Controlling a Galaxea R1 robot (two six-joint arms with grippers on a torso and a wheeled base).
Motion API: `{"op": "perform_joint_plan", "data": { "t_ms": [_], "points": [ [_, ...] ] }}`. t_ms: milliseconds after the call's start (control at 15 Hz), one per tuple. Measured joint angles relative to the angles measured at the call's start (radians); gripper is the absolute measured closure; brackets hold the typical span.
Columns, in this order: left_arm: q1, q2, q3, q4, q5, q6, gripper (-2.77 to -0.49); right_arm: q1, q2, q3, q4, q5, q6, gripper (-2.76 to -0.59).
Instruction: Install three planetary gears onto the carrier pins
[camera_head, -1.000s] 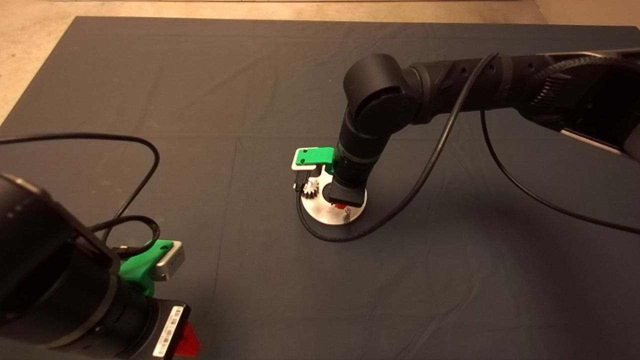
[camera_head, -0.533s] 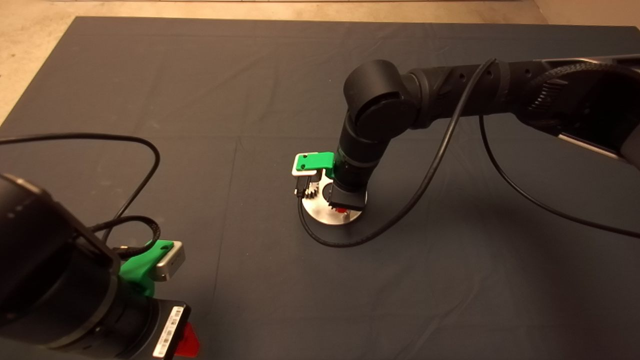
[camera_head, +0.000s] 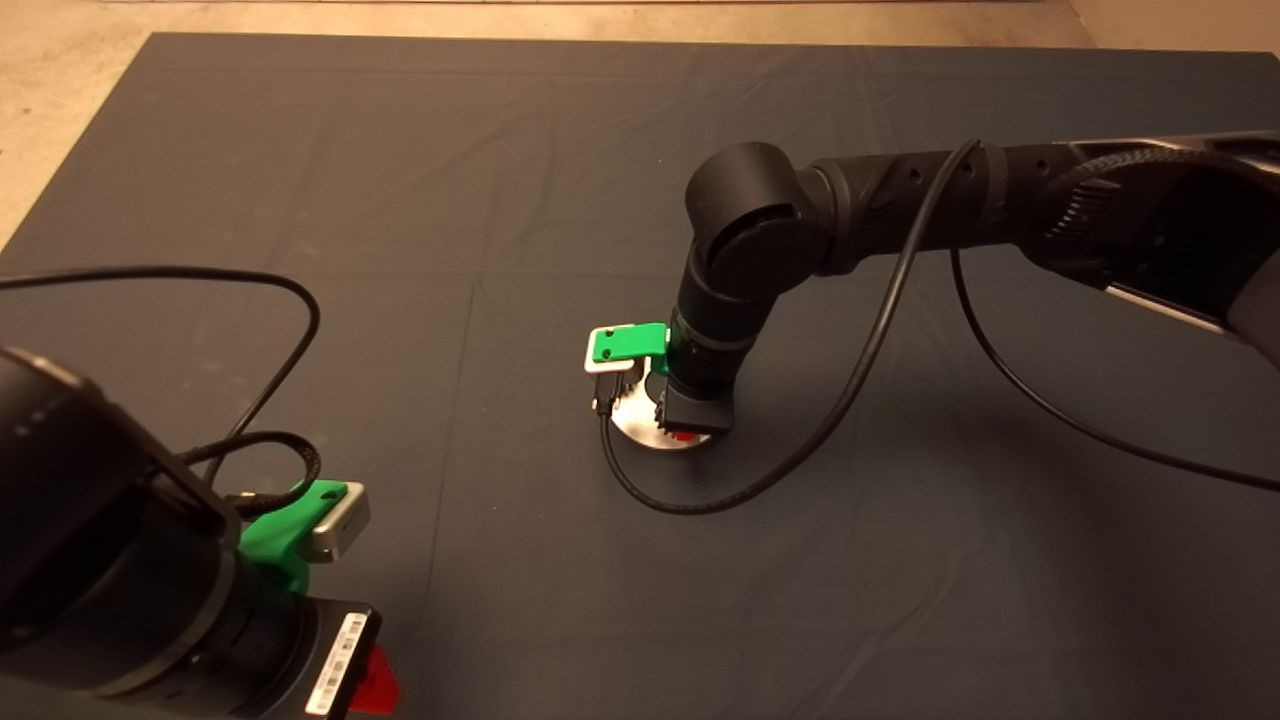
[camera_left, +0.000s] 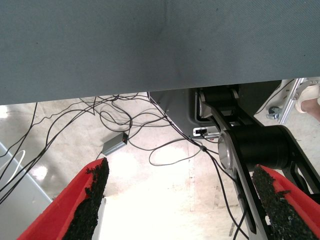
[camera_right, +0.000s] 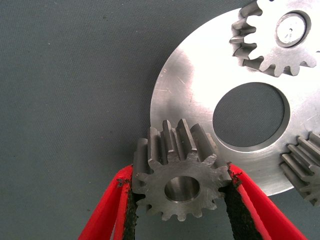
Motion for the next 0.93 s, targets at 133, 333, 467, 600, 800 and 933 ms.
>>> {"op": "perform_joint_plan", "data": {
  "t_ms": [133,333,467,600,800,933],
  "points": [
    [0.0,0.0,0.0,-0.001,0.0,0.0,-2.04,0.0,-0.003,-0.007,-0.001,0.0,-0.009,-1.06],
    [0.0,0.0,0.0,-0.001,0.0,0.0,-2.04,0.0,-0.014,-0.014,-0.003,-0.001,-0.02,-1.06],
    [0.0,0.0,0.0,-0.001,0.0,0.0,-2.04,0.0,-0.016,-0.016,-0.005,-0.001,-0.024,-1.07],
    [0.0,0.0,0.0,-0.001,0.0,0.0,-2.04,0.0,-0.016,-0.016,-0.006,0.0,-0.031,-1.06],
    [0.0,0.0,0.0,-0.001,0.0,0.0,-2.04,0.0,-0.016,-0.016,-0.006,0.0,-0.047,-1.06],
    [0.0,0.0,0.0,-0.001,0.0,0.0,-2.04,0.0,-0.016,-0.016,-0.006,0.0,-0.054,-1.06]
  ]
}}
